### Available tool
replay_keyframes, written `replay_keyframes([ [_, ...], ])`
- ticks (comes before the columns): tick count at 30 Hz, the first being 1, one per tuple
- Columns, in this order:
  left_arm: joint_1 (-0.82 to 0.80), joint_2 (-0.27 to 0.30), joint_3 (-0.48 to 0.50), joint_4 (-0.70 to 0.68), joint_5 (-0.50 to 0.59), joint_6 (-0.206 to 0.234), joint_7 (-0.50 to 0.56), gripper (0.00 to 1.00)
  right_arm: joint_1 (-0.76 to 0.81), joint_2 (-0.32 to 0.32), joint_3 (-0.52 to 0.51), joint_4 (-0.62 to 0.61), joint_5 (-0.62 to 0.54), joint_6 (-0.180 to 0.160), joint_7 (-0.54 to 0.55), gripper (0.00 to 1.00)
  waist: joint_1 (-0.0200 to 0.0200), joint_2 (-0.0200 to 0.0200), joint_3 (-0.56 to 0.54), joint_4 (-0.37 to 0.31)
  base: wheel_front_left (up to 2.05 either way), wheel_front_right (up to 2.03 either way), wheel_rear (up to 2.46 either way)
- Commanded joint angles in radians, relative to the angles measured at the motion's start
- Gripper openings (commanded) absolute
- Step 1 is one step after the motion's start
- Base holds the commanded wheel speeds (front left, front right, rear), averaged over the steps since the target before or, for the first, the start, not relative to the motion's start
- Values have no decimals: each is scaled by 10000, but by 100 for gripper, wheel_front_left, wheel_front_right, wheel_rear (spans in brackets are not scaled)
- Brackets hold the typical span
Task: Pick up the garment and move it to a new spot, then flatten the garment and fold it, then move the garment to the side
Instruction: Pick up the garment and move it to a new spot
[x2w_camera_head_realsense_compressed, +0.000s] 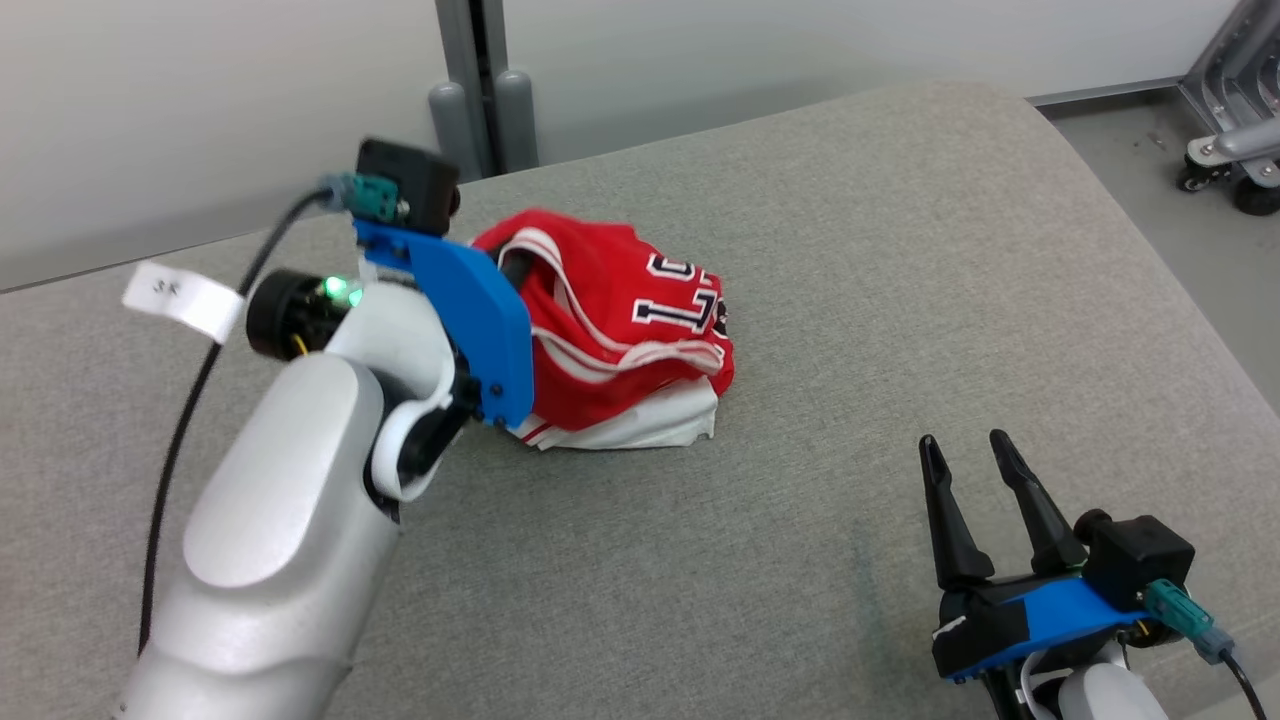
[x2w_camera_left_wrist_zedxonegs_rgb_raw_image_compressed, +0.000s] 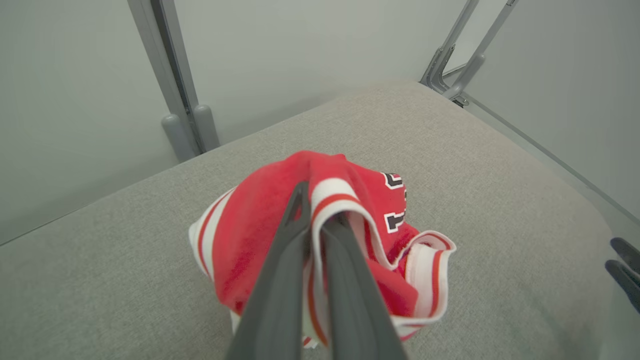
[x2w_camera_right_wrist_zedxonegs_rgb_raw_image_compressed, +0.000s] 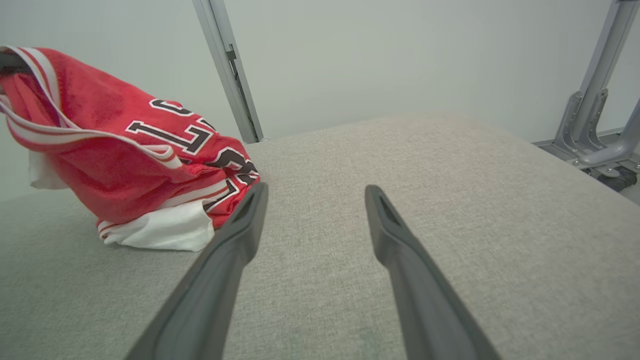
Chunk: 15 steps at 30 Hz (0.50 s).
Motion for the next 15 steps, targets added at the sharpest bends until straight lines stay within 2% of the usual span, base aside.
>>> replay_keyframes([
  [1,342,-114,-64,509,142,85,-443,0,-158,-36,66,51,124,2,-56,100,-2,0,53,-161,0,0,0],
  [2,588,-203,-102,867,168,138,-687,20,-165,-37,91,85,173,2,-76,100,-2,0,70,-218,0,0,0],
  [3,731,-242,-191,1131,288,137,-966,67,-156,-36,102,109,198,2,-97,100,-2,0,79,-251,0,0,0],
  [4,876,-312,-231,1439,293,132,-1203,100,-144,-37,118,135,200,2,-95,100,-2,0,84,-269,0,0,0],
  [8,1250,-643,-176,1929,207,45,-2382,100,-39,-37,-128,200,153,2,-128,100,-2,0,-43,-63,0,0,0],
  [12,1811,-748,43,1418,211,-141,-4396,100,64,-37,-401,195,19,2,-151,100,-2,0,-338,458,0,0,0],
  [15,2542,-620,150,1089,159,-162,-5371,100,167,-37,-662,138,-145,2,-155,100,-2,0,-572,964,0,0,0],
])
